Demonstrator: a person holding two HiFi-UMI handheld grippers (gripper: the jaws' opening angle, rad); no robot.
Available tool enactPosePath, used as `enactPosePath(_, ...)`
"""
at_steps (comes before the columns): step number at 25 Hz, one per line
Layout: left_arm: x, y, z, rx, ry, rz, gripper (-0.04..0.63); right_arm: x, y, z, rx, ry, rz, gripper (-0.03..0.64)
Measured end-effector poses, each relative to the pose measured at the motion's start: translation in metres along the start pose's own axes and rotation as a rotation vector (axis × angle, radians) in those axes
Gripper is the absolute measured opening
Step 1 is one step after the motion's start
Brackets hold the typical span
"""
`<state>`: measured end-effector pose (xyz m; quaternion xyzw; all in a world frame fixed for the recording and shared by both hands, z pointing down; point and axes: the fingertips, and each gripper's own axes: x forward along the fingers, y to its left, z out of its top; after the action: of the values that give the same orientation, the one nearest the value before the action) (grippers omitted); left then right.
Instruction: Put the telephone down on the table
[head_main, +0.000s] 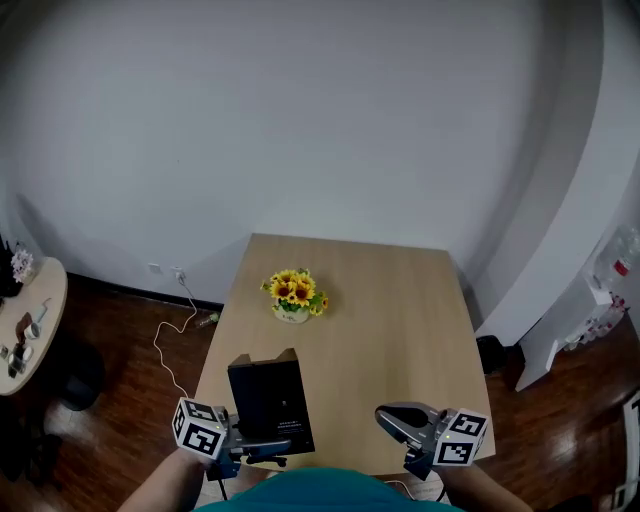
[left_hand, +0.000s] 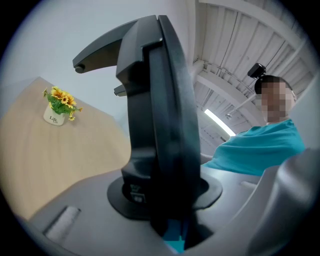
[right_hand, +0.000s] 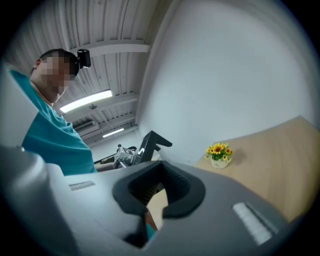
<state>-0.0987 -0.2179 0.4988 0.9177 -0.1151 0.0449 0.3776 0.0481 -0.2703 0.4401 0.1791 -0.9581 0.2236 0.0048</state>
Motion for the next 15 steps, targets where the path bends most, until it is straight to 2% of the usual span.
enactPosePath(8, 0.008, 0.087, 0.027, -0.026, 0.175, -0.062, 0.175, 0.016, -0.041, 0.015, 0.063, -0.041, -0.147, 0.002)
enactPosePath(15, 0.068, 0.136, 0.052, -0.093, 0.178, -0.078, 0.175, -0.014, -0.088, 0.001, 0.124, -0.03, -0.151, 0.002)
